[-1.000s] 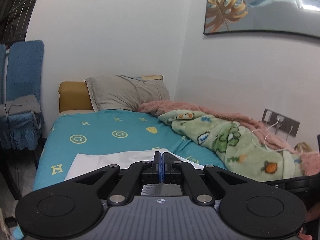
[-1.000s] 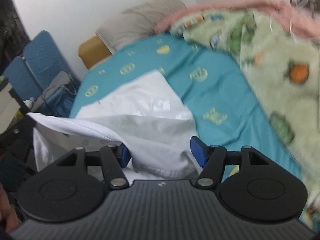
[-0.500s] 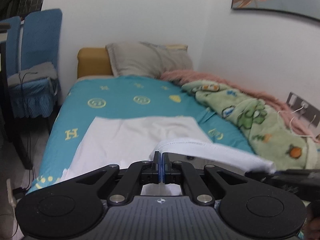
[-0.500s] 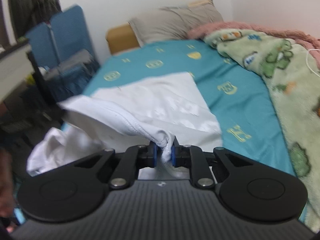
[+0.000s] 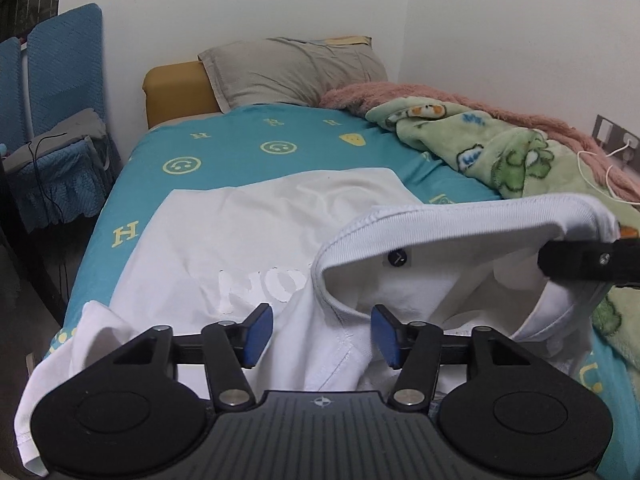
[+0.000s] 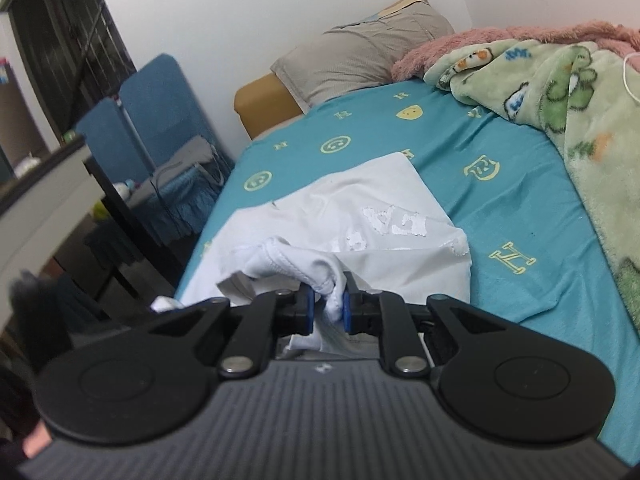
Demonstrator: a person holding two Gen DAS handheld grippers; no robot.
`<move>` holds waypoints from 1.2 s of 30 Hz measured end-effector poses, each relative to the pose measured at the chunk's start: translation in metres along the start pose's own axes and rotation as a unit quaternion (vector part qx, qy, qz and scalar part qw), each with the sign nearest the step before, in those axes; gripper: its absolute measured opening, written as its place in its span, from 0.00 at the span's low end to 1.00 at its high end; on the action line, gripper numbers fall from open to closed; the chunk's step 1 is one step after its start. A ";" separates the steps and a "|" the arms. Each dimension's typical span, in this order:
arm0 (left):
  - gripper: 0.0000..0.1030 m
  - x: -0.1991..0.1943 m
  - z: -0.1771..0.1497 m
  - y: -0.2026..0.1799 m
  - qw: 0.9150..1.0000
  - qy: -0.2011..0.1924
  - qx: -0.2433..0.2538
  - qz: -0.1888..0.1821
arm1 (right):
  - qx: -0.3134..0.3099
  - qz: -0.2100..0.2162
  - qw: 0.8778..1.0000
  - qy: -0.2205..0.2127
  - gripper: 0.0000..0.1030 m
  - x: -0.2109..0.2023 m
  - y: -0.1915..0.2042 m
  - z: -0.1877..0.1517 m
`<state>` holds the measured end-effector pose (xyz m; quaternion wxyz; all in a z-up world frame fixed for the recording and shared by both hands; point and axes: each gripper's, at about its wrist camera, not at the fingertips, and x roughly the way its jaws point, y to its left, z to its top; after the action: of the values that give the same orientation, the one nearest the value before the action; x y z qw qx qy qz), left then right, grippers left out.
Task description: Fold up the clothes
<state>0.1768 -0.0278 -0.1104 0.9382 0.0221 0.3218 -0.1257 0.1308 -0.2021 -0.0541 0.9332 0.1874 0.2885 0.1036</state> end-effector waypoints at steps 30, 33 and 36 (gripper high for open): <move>0.70 -0.105 -0.027 0.046 0.982 0.018 -0.101 0.157 | -0.046 -0.255 0.965 -0.037 0.70 0.008 -0.031 -0.010; 0.70 -0.127 -0.015 0.052 0.974 -0.054 -0.145 0.168 | -0.067 -0.249 0.964 -0.065 0.70 -0.002 -0.018 -0.011; 0.71 -0.150 -0.001 0.053 0.962 -0.114 -0.158 0.190 | -0.081 -0.230 0.964 -0.108 0.71 -0.020 -0.004 -0.006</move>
<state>0.0752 0.0565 -0.0221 0.9669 -0.0799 0.2179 0.1057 0.1112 -0.2105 -0.0502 0.9697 0.0503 0.2115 -0.1115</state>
